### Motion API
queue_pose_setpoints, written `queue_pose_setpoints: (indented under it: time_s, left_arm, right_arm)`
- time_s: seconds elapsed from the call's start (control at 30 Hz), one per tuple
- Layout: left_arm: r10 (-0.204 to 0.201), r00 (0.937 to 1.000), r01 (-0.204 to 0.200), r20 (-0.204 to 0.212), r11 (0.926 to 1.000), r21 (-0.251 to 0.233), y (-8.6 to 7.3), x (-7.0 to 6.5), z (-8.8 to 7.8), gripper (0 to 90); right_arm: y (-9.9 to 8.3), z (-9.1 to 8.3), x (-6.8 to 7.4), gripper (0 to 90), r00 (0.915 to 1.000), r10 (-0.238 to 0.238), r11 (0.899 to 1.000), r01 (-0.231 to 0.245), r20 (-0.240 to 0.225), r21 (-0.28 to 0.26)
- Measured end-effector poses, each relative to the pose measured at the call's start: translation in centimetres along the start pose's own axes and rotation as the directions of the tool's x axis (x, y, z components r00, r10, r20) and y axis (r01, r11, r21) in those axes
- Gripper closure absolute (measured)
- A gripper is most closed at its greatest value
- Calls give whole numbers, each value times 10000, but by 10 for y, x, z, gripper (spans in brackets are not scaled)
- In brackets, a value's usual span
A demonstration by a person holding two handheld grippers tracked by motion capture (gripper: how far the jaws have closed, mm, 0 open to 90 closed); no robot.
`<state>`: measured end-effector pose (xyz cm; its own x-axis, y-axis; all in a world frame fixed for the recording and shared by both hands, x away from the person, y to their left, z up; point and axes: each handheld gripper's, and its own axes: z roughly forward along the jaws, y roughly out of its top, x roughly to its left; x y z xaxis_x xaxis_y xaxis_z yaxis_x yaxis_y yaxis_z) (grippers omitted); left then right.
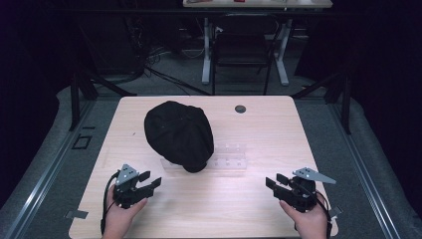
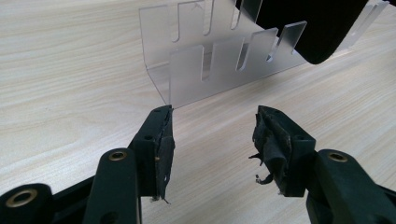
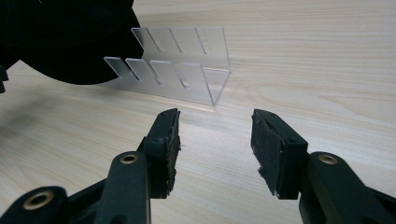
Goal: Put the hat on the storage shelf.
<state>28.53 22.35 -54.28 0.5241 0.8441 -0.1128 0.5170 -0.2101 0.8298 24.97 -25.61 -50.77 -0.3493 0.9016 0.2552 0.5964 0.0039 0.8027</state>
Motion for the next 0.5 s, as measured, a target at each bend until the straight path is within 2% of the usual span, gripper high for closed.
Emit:
queue_pose_setpoints:
  time_s: [0.17,0.2,0.5]
  left_arm:
    - [38,10000,-38,18,10000,42,-2,-1,1,475]
    - [55,10000,-55,20,10000,63,-2,-2,1,475]
    - [295,9996,-296,52,9994,178,-5,-3,5,474]
  right_arm:
    - [-11,3,-5,502,9991,-216,9993,227,376,-284]
    - [-16,5,-7,503,9990,-131,9993,146,436,-349]
    - [-26,10,-12,496,9992,-156,9995,166,367,-276]
